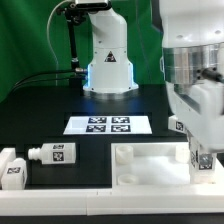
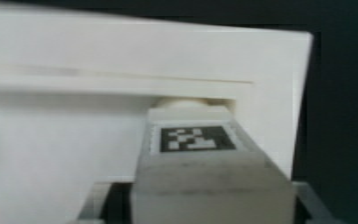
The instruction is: Assemble one leg
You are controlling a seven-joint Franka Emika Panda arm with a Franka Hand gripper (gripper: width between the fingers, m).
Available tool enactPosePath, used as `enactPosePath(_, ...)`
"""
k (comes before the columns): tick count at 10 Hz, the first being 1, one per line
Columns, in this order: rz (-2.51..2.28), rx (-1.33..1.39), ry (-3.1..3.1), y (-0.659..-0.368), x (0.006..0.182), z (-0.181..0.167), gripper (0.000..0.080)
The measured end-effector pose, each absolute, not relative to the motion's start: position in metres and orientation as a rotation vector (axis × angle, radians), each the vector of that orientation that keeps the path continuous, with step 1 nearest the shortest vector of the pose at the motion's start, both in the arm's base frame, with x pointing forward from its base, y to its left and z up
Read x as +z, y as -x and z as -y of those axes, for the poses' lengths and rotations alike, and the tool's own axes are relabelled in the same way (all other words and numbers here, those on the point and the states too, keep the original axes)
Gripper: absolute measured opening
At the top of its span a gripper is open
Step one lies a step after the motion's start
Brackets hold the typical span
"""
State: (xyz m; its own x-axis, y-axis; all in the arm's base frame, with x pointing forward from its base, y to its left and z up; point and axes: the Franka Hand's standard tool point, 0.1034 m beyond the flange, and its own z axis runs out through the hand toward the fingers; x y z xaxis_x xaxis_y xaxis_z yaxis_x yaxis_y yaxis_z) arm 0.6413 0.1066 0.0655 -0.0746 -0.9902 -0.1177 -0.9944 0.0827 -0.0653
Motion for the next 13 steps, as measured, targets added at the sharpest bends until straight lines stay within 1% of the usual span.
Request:
enactPosePath(4, -2.447, 0.081, 1.761, -0.641, 0.066, -0.108, 0.0284)
enactPosePath(7, -2.366, 0.055, 1.855, -0.640, 0.065, -0.106, 0.0285)
enactPosePath(8, -2.367, 0.055, 1.856, -0.640, 0.064, -0.106, 0.0355)
enactPosePath(9, -2.364, 0.054, 1.859, -0.640, 0.065, -0.106, 0.0547)
enactPosePath(10, -2.323, 0.051, 1.897, -0.639, 0.072, -0.109, 0.0547)
enactPosePath(11, -2.277, 0.050, 1.922, -0.640, 0.090, -0.111, 0.0627)
enactPosePath(12, -2.236, 0.043, 1.938, -0.642, 0.108, -0.111, 0.0644)
enactPosePath(13, -2.200, 0.039, 1.963, -0.645, 0.118, -0.109, 0.0644)
